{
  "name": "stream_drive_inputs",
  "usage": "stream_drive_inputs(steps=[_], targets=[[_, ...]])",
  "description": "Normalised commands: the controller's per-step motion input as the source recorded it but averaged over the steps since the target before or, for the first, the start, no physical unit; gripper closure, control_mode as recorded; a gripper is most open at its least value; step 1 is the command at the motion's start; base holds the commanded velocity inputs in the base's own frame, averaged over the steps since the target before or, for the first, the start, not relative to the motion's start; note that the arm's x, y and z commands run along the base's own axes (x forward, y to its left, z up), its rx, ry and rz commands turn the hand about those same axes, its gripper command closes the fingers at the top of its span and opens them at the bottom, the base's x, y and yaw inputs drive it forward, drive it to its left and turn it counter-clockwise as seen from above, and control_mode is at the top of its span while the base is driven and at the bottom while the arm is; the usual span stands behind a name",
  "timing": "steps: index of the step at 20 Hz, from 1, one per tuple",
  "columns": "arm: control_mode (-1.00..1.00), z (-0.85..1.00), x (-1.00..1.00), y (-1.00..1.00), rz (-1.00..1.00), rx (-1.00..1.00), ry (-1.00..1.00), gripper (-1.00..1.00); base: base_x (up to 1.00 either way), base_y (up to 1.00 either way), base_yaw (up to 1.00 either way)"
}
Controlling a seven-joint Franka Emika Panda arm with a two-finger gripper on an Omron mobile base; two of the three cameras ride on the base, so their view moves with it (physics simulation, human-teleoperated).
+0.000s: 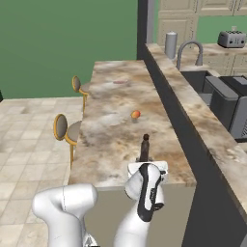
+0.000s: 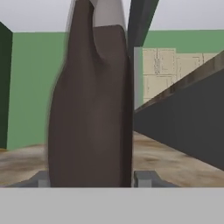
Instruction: Move the syrup bottle and shaker from the cabinet to the dining counter.
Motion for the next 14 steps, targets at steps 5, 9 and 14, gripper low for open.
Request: stream_drive_inputs(steps=[5,9,14], targets=[[-1.0,0.0,0.01,0.0,0.0,0.0,0.04,1.0,0.0,0.0,0.0],[-1.0,0.0,0.0,0.0,0.0,0.0,0.0,1.0,0.0,0.0,0.0],[-1.0,0.0,0.0,0.0,0.0,0.0,0.0,1.0,0.0,0.0,0.0]])
